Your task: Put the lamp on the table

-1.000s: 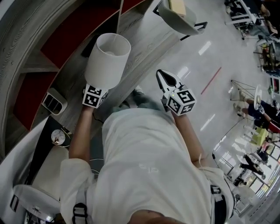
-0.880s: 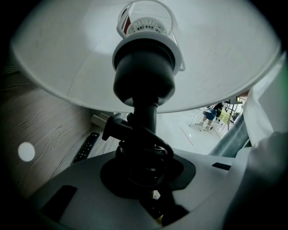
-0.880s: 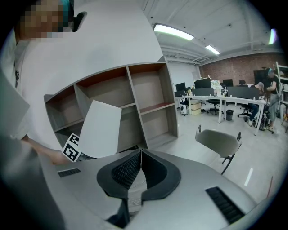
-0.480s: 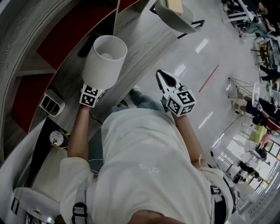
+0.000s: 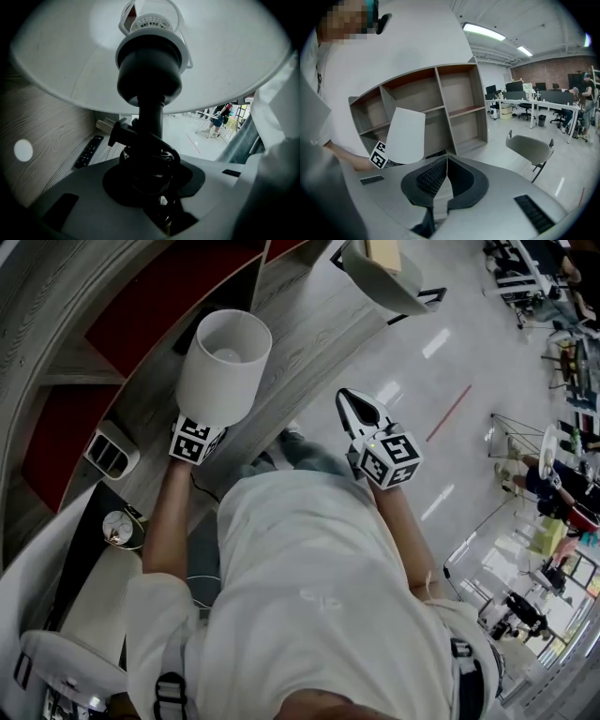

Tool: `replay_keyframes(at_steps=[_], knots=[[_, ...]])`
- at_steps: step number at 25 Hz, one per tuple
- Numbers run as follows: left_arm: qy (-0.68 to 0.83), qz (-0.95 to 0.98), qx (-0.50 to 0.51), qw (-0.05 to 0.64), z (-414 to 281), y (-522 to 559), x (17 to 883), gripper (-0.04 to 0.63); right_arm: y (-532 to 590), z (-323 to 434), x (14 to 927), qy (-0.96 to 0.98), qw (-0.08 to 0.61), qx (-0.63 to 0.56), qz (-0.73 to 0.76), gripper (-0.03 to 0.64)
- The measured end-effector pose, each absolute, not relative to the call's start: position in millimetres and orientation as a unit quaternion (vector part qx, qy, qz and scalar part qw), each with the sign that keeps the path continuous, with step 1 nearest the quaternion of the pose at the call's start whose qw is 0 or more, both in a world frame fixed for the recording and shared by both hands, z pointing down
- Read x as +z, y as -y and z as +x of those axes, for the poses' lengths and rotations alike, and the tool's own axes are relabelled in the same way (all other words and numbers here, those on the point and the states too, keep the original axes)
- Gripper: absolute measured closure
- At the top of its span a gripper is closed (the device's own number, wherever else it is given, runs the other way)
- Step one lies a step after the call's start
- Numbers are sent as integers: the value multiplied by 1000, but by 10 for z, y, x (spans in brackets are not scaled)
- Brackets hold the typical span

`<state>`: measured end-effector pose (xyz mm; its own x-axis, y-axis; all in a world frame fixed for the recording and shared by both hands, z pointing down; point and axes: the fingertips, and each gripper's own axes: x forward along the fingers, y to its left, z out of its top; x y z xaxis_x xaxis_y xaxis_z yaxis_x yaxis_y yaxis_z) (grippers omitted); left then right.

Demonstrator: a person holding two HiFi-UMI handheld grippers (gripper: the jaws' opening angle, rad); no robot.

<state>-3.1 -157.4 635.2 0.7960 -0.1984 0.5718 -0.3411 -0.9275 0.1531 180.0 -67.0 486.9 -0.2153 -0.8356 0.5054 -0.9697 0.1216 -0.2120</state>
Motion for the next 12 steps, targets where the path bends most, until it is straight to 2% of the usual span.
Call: replay_keyframes(at_steps=[12], knots=[[163,935,287,127,-327,1502,6343,420,731,1627,4905,753,139,253,591,583]])
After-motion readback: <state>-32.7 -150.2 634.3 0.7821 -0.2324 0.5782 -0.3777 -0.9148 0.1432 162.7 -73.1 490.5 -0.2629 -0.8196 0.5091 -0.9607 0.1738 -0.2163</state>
